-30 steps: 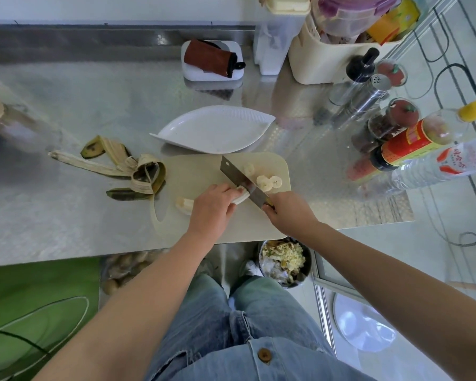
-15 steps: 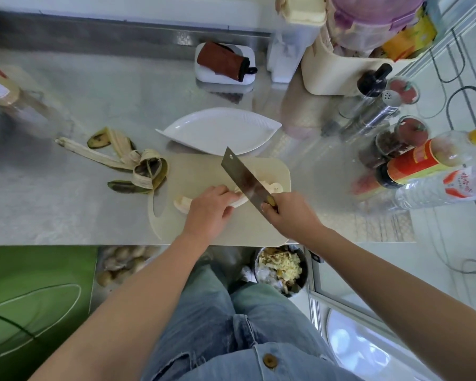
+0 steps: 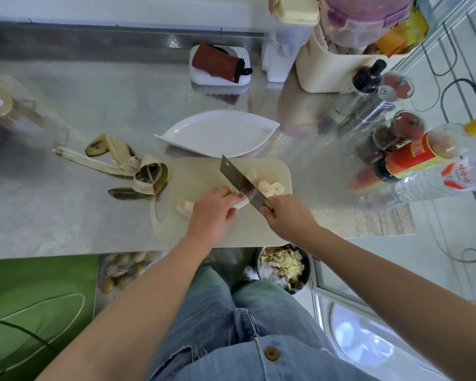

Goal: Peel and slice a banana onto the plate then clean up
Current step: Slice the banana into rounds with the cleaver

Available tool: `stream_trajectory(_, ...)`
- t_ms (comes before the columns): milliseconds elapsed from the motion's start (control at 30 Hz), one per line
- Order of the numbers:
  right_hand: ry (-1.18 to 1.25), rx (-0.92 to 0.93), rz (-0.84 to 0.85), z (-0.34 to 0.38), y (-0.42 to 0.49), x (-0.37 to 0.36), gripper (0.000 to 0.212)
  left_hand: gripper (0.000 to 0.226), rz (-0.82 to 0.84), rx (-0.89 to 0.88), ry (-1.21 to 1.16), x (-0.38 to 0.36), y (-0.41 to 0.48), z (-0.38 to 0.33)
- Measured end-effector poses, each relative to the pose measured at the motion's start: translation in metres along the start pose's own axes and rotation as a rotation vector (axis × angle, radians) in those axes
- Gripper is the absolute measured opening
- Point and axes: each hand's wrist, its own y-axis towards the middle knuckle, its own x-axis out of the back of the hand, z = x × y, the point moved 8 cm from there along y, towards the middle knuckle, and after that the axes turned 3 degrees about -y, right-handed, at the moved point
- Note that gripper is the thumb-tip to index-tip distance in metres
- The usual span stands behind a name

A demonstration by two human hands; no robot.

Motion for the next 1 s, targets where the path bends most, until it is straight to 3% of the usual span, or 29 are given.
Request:
stream_trajectory(133, 0.044, -0.010, 0.008, -0.001, 0.002, -0.014, 0.026, 0.037, 0.001, 0.002, -0.007, -0.001, 0.000, 0.002)
stream_trajectory(333, 0.093, 0.015, -0.035, -0.003, 0.004, -0.006, 0.044, 0.034, 0.007, 0.038, 0.002, 0.000, -0.006, 0.009)
stream_trajectory(1000, 0.049, -0.010, 0.030, -0.003, 0.004, -0.005, 0.044, 0.031, 0.009, 0.085, 0.008, -0.001, -0.007, 0.012)
